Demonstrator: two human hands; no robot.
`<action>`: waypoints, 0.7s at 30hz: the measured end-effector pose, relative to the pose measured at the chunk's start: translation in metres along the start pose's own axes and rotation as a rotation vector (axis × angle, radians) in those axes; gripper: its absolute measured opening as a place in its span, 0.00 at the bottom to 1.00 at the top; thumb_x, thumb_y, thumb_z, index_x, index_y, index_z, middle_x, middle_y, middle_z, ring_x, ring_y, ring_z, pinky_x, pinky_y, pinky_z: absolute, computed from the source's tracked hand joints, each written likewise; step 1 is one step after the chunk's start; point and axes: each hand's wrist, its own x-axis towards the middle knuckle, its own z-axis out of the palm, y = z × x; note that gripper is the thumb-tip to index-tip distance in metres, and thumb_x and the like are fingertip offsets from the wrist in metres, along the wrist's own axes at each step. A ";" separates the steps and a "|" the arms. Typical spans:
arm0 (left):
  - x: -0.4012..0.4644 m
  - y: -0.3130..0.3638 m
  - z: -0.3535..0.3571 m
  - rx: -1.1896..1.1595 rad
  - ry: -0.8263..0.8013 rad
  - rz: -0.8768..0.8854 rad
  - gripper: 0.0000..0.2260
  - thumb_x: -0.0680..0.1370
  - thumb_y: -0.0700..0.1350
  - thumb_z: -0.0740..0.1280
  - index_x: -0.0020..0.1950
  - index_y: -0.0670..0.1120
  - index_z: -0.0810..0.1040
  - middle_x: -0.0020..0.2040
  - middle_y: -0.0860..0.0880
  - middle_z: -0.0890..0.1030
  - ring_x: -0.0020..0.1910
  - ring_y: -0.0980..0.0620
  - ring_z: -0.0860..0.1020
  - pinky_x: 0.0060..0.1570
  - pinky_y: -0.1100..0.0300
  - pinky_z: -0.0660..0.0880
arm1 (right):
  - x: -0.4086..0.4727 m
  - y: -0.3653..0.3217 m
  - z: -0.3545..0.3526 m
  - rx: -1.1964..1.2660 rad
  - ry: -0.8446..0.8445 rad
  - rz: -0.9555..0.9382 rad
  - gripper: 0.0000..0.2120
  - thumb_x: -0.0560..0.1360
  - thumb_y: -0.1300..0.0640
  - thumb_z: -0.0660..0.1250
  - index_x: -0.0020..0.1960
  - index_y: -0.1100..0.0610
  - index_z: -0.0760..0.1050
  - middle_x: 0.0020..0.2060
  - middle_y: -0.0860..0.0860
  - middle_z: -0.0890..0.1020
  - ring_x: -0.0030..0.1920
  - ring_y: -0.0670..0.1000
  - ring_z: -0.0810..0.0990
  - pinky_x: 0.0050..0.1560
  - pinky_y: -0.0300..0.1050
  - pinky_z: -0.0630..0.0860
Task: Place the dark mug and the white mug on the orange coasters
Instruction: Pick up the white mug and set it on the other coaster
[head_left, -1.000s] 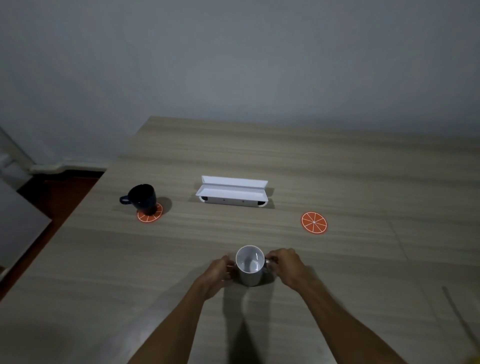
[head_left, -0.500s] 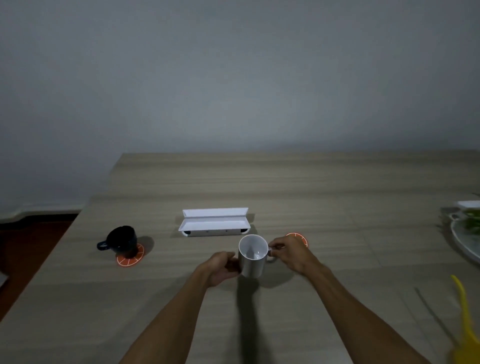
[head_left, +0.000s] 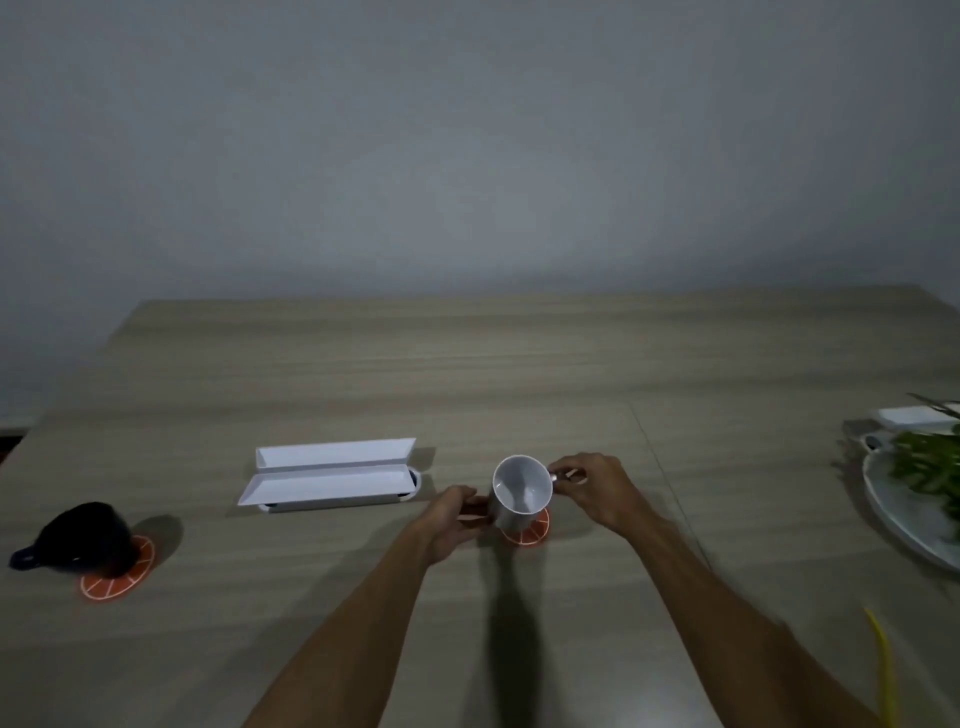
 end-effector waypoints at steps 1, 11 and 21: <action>0.010 -0.001 0.005 -0.013 -0.005 -0.003 0.12 0.82 0.39 0.54 0.48 0.37 0.75 0.46 0.40 0.78 0.45 0.42 0.77 0.52 0.48 0.77 | 0.006 0.012 -0.001 -0.002 -0.007 0.015 0.10 0.69 0.59 0.75 0.49 0.52 0.85 0.45 0.50 0.86 0.44 0.47 0.83 0.48 0.40 0.77; 0.061 -0.014 0.020 0.181 0.042 -0.050 0.10 0.78 0.42 0.60 0.49 0.43 0.81 0.41 0.45 0.81 0.43 0.47 0.78 0.63 0.46 0.75 | 0.035 0.064 0.023 0.003 -0.110 0.034 0.10 0.70 0.60 0.74 0.51 0.54 0.85 0.47 0.52 0.87 0.45 0.48 0.83 0.52 0.44 0.79; 0.067 -0.010 0.029 0.287 0.117 -0.066 0.09 0.78 0.48 0.64 0.49 0.44 0.81 0.44 0.44 0.80 0.45 0.47 0.78 0.49 0.53 0.79 | 0.040 0.074 0.031 0.035 -0.111 0.031 0.10 0.70 0.60 0.73 0.51 0.51 0.85 0.45 0.50 0.87 0.42 0.44 0.82 0.47 0.38 0.77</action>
